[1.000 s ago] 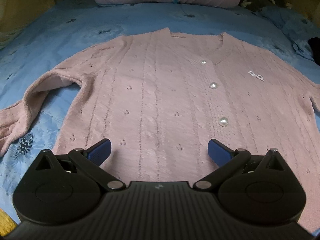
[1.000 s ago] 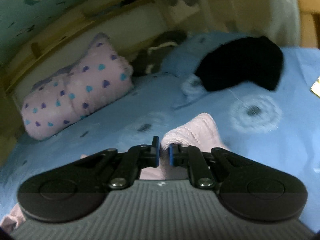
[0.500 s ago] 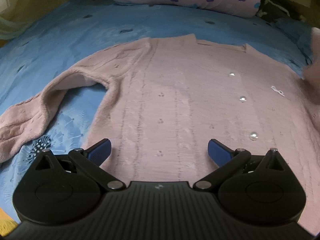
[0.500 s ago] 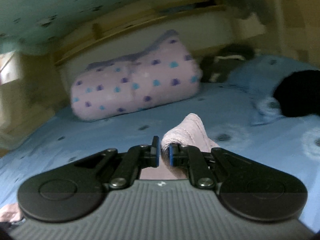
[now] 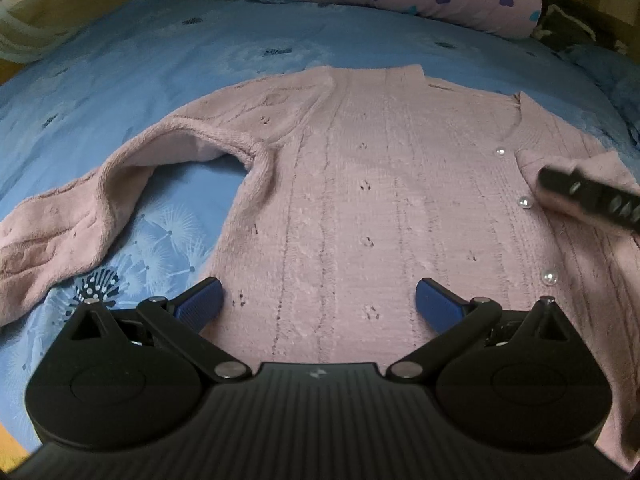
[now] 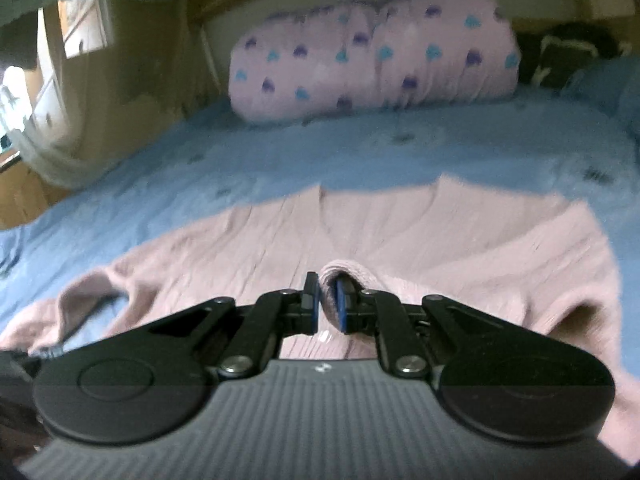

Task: Fold small clothes
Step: 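Lift the cuff with the right tool, fold it across the front, open, then move the left tool to the other sleeve cuff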

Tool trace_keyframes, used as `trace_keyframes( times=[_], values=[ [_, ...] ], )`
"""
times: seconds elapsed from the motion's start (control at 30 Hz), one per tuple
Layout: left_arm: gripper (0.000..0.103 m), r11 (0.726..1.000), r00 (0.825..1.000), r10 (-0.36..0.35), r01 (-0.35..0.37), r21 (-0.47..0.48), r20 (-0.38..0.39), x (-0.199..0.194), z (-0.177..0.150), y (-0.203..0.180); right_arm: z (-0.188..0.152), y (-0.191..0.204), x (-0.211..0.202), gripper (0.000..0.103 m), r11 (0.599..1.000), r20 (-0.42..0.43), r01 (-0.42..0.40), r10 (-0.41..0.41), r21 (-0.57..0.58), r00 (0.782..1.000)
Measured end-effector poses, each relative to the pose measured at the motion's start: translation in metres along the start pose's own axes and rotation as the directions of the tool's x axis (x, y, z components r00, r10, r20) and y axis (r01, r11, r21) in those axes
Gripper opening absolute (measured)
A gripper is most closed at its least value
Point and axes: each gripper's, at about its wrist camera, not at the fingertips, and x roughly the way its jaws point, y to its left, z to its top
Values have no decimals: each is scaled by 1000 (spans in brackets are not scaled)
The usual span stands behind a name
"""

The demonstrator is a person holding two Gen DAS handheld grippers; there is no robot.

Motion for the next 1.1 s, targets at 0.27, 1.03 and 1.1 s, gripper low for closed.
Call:
trace_keyframes(
  times=[0.27,1.03,1.1],
  values=[
    [103,1000,1000,19,-19,20,7,-3,2,-9,-20,-4,12,46,996,-127,-72,79,59,989],
    [103,976,993,-101,87,198,62,-31,24,-119,32,-93,-78,68,977,-56,135,-127,165,990],
    [103,971,991,-117,100,220,68,-30,26,-133,26,-107,-75,68,965,-42,162,-156,209,987]
  ],
)
